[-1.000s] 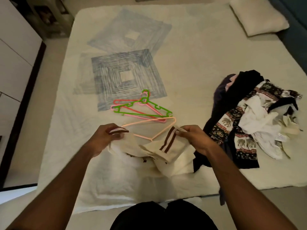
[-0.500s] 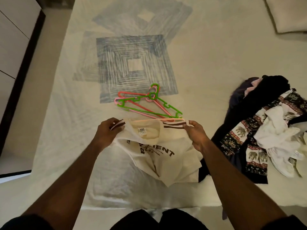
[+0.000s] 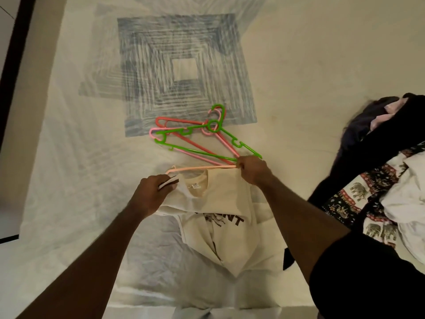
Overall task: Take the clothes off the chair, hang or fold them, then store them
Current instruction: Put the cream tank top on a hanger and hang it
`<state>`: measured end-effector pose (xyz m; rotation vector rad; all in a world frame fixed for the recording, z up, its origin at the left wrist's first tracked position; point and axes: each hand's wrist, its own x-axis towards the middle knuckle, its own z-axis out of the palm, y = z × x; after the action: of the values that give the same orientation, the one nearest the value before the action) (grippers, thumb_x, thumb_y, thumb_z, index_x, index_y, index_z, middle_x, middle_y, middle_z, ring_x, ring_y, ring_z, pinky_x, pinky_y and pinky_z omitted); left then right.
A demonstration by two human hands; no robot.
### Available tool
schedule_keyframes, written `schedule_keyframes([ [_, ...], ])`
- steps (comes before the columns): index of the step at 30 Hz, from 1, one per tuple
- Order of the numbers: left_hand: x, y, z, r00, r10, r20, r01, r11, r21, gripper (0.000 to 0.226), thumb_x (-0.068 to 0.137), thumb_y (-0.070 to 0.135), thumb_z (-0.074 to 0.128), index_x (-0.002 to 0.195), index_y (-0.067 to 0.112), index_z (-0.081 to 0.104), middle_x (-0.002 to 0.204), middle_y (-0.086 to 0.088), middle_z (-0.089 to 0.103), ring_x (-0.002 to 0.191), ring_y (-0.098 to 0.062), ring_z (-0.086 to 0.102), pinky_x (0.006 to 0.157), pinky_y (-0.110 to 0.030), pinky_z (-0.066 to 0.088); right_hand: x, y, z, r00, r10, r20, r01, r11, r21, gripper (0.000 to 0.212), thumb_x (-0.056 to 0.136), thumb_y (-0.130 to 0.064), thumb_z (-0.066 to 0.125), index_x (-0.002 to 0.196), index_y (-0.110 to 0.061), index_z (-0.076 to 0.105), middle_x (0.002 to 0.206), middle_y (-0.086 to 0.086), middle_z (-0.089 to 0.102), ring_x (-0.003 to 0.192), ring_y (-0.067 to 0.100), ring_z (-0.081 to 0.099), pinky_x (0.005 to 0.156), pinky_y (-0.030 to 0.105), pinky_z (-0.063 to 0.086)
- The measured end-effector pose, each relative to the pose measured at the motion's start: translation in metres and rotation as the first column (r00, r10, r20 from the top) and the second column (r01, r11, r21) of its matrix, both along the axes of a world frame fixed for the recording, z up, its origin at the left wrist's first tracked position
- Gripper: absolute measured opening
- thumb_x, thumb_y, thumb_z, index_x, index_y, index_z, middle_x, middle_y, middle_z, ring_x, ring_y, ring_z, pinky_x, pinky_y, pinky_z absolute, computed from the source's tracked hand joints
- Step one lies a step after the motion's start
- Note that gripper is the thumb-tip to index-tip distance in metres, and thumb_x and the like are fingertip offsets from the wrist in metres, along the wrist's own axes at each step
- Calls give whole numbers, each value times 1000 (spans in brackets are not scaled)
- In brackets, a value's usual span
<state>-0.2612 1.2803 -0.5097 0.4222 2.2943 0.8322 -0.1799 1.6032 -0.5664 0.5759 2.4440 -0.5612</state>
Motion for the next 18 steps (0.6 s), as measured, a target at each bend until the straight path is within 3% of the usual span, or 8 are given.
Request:
schedule_keyframes([
  [3,1,-8,-7,996,-46,74,46,999,7,21,91,42,64,75,30,70,72,22,66,68,-3,61,60,-23,41,-27,-17,-18,980,195,-49,-195,981,7,26,94,-17,56,116,-26,67,121,2,66,116,25,59,90,34,45],
  [6,6,-14,-9,973,-125,195,118,992,46,28,95,32,69,69,22,69,63,10,61,60,-5,54,59,-24,37,-41,-42,-33,954,298,-34,-298,955,-1,33,95,-23,57,129,-23,57,123,5,64,116,29,60,90,39,47],
  [10,8,-28,-5,969,-27,245,-1,993,116,36,89,38,65,63,14,59,56,12,50,55,-3,44,54,-21,31,-42,-63,-50,926,376,33,-376,913,155,35,93,-21,55,128,-16,53,123,9,61,114,35,60,97,52,45],
  [12,7,-38,-2,966,38,254,-72,989,126,40,90,37,65,64,8,55,56,11,46,55,-5,42,53,-21,31,-41,-61,-53,846,522,106,-533,829,167,28,94,-26,56,120,-17,59,123,14,62,115,36,60,93,35,52],
  [14,6,-45,2,963,58,262,-94,987,129,40,96,28,68,67,4,56,58,9,47,56,-5,43,53,-21,31,-34,-51,-56,844,530,86,-536,828,164,30,97,-29,53,123,-20,62,127,10,62,119,31,59,77,11,48],
  [15,5,-48,5,962,59,265,-97,986,133,37,97,24,68,68,4,59,59,8,49,57,-6,44,54,-21,33,-29,-46,-55,874,482,56,-485,861,153,29,98,-29,53,125,-21,62,127,7,62,118,29,59,76,12,47],
  [18,2,-49,14,963,77,260,-116,983,139,31,98,24,67,73,5,66,62,6,56,59,-4,49,56,-21,37,-21,-33,-27,931,354,-85,-337,926,169,25,98,-29,55,121,-24,65,118,6,60,110,31,62,81,41,52],
])
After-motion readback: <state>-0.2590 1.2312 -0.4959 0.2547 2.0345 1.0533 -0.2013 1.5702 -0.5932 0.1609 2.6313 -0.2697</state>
